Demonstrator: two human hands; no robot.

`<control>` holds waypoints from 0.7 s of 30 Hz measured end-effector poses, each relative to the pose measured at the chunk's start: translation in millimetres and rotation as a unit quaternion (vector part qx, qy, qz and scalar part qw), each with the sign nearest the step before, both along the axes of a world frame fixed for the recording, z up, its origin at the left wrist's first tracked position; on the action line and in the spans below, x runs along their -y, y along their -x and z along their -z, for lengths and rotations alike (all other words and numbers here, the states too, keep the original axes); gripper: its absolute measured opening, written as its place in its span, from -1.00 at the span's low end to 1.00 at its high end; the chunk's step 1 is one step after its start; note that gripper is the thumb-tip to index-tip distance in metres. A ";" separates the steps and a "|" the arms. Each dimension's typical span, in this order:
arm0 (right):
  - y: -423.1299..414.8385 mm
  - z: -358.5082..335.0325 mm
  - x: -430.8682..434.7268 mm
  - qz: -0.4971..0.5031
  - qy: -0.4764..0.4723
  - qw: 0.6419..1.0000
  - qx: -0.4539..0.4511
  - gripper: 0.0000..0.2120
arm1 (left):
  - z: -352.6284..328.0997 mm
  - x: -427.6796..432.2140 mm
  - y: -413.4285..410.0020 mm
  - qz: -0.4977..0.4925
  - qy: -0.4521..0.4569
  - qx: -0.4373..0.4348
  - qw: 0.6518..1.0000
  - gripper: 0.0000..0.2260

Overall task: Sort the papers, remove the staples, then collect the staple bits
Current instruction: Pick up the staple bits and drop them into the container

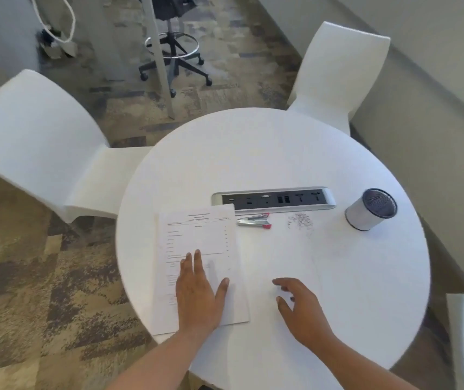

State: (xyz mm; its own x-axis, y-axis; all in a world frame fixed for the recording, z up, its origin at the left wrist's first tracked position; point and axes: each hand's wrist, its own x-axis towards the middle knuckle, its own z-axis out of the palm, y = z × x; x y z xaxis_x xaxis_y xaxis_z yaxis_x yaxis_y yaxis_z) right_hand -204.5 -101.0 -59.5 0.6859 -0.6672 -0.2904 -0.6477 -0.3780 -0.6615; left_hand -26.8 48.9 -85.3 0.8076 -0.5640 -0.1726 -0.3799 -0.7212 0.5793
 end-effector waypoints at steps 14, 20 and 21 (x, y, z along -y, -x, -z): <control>35.6 3.3 137.8 0.048 -0.024 0.998 0.013 -0.78 | 42.0 99.4 20.4 -0.073 -0.110 0.087 0.987 -0.25; -26.2 8.6 194.1 -0.033 0.063 0.997 -0.001 -0.74 | 49.4 102.6 23.9 -0.092 -0.136 0.116 0.980 -0.23; -36.4 9.0 201.5 -0.033 0.078 0.996 -0.005 -0.74 | 49.6 103.5 23.1 -0.089 -0.139 0.119 0.979 -0.23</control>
